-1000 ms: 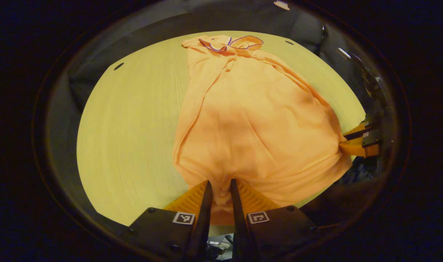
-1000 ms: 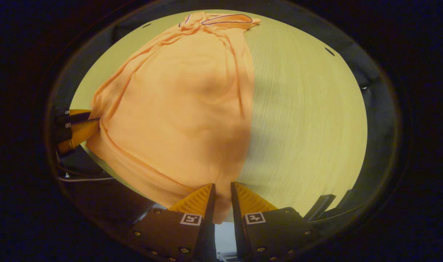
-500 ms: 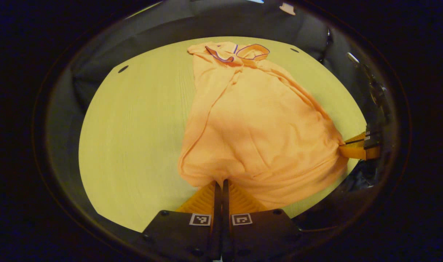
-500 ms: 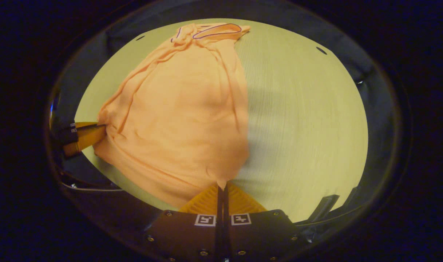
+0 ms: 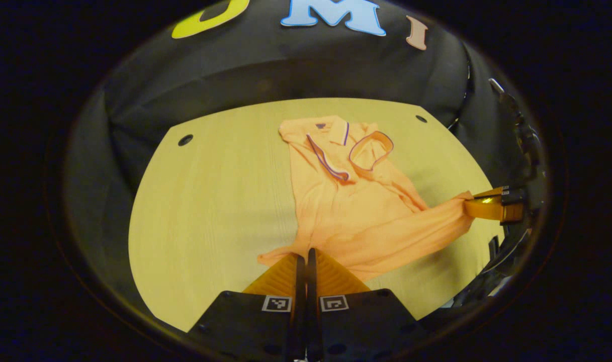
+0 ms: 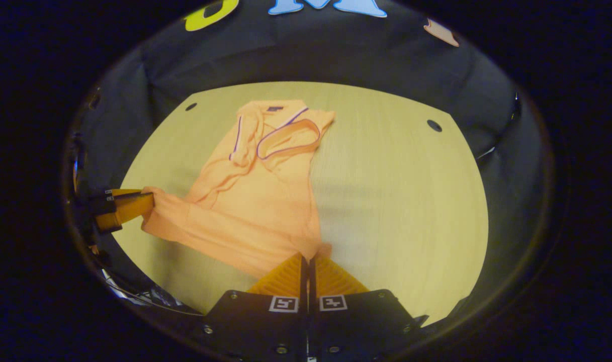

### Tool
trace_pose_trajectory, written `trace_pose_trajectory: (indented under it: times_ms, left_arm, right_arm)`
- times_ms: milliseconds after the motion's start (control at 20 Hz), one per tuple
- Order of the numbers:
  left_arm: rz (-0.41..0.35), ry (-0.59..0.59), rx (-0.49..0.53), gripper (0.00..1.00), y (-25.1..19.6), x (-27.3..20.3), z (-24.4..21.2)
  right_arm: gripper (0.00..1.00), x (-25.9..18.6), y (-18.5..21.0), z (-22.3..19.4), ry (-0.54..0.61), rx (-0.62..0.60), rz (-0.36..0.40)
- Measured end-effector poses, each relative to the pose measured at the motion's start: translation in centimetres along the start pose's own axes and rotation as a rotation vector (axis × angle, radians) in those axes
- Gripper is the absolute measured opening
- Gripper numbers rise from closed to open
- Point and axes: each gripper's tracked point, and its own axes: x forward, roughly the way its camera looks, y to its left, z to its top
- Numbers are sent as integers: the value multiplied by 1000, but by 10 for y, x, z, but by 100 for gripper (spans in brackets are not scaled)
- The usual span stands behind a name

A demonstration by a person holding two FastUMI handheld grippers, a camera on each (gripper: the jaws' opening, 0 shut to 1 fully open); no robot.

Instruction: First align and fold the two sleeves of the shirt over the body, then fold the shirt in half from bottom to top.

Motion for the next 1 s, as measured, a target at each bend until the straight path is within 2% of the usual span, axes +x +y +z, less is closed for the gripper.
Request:
trace_pose_trajectory:
  times_ms: [300, 550, 800, 1000]
  left_arm:
    - [14, -122, -17, 6, 18, 25, 96]
    - [24, -197, -32, 6, 37, 66, 162]
    - [33, -256, -41, 6, 59, 116, 210]
    - [45, -316, -15, 6, 79, 157, 247]
  right_arm:
    - [1, 16, -17, 112, -191, 18, -16]
    - [1, 49, -31, 190, -300, 65, -9]
    - [1, 95, -39, 249, -385, 110, 4]
    - [1, 135, -46, 279, -434, 146, 13]
